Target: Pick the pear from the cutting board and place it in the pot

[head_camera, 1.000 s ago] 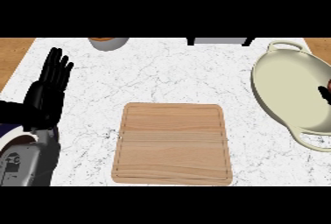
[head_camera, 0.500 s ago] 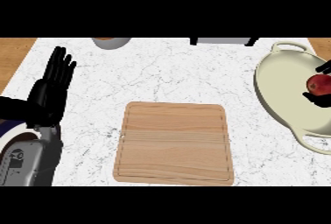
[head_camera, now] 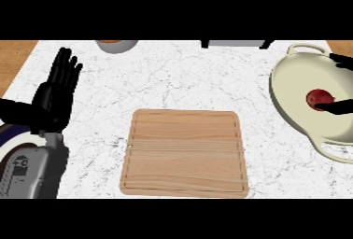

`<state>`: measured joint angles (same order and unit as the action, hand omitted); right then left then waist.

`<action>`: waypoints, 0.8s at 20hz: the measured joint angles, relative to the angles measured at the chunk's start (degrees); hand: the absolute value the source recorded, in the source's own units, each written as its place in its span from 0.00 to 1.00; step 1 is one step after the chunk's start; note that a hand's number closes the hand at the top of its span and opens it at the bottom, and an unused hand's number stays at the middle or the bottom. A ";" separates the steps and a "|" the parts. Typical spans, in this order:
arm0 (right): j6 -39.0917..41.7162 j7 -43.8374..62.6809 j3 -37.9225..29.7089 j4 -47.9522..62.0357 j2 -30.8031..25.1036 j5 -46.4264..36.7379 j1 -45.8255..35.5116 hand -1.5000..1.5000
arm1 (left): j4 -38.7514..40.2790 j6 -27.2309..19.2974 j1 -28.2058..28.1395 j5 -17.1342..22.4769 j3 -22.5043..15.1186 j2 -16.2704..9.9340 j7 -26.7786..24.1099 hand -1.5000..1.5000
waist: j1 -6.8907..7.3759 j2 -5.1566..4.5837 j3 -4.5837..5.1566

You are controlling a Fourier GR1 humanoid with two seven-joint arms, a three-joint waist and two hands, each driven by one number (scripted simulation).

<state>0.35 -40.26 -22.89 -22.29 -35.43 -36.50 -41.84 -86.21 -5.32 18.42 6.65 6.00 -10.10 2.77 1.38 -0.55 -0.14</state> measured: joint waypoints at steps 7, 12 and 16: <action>7.31 1.98 -7.77 4.10 -2.24 8.88 -3.80 0.00 | -1.00 -0.33 -1.14 -0.56 -0.40 0.43 -0.22 0.50 | -0.23 0.12 0.02; 11.99 2.64 -12.59 7.28 -6.02 14.05 -4.52 0.00 | -0.95 0.84 -1.56 0.05 0.05 -0.13 -0.54 0.50 | -0.02 -0.01 0.00; 14.47 0.65 -15.90 9.38 -9.16 17.33 -2.84 0.00 | -1.87 0.54 -0.98 0.13 -0.21 0.15 0.67 0.50 | 0.27 -0.22 -0.07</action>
<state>14.82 -39.61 -38.79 -12.92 -44.59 -19.17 -44.68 -88.07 -4.78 17.44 6.78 5.78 -9.95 3.44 1.65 -0.76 -0.21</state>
